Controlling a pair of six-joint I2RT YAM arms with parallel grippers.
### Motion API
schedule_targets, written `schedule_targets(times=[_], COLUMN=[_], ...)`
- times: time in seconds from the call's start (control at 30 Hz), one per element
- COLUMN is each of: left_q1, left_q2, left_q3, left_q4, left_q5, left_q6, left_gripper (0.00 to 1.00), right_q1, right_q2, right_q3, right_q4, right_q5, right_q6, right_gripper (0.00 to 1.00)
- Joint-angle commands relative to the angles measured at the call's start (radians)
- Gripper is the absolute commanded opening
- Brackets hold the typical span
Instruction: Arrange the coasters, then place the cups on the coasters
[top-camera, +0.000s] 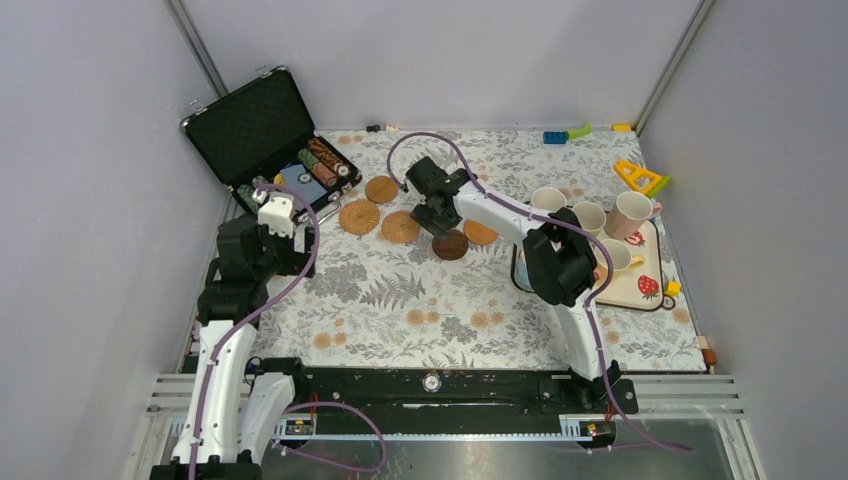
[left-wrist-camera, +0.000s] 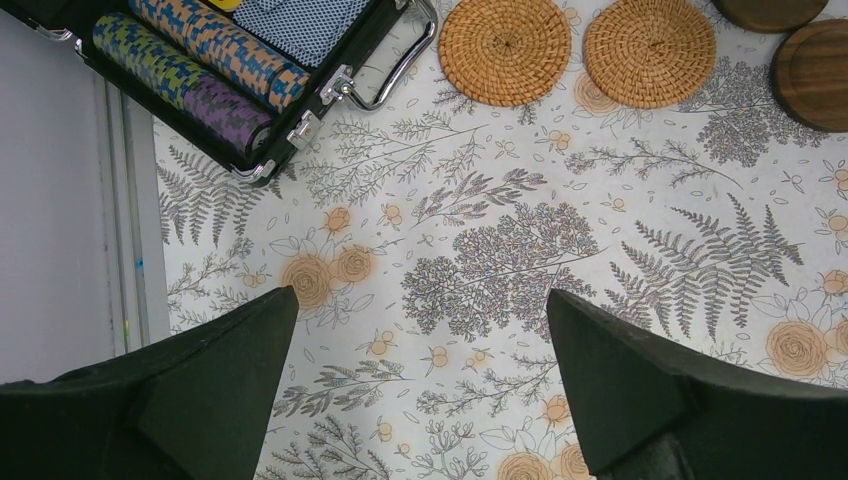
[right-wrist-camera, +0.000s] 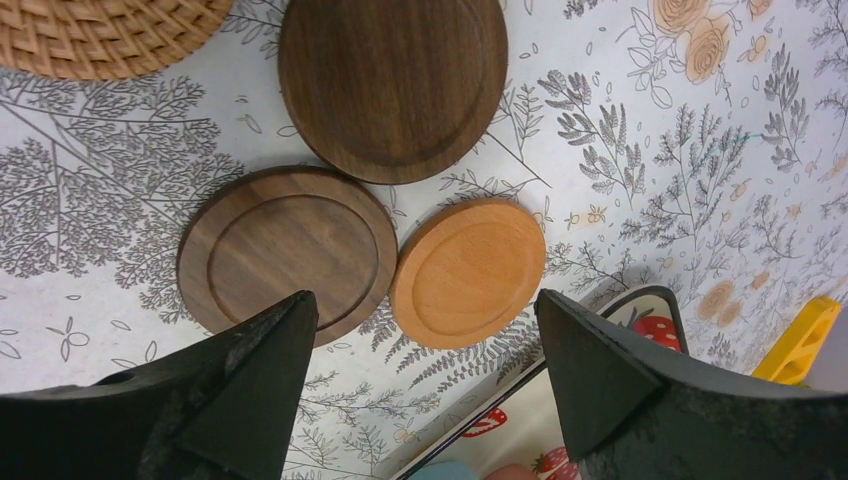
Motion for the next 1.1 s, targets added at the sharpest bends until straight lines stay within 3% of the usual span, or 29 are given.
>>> schedule_targets(times=[0.0,0.6,1.07], left_q1=[0.009,0.018,0.019], left_q2=[-0.017,-0.022,-0.029], left_q3=[-0.008,-0.013,-0.014], left_q4=[0.062,0.073,0.074], left_q5=[0.024,0.021,0.013], left_q6=[-0.006,-0.008,-0.009], left_gripper=[0.99,0.99,0.99], right_q1=[0.037,0.092,0.347], right_q2=[0.011,0.081,0.078], right_q3=[-0.005,-0.022,0.011], right_q4=[0.000,0.000,-0.002], right_q5=[0.019,-0.007,-0.169], right_q6=[-0.046,-0.085,-0.034], right_gripper=[0.89,0.93,0.94])
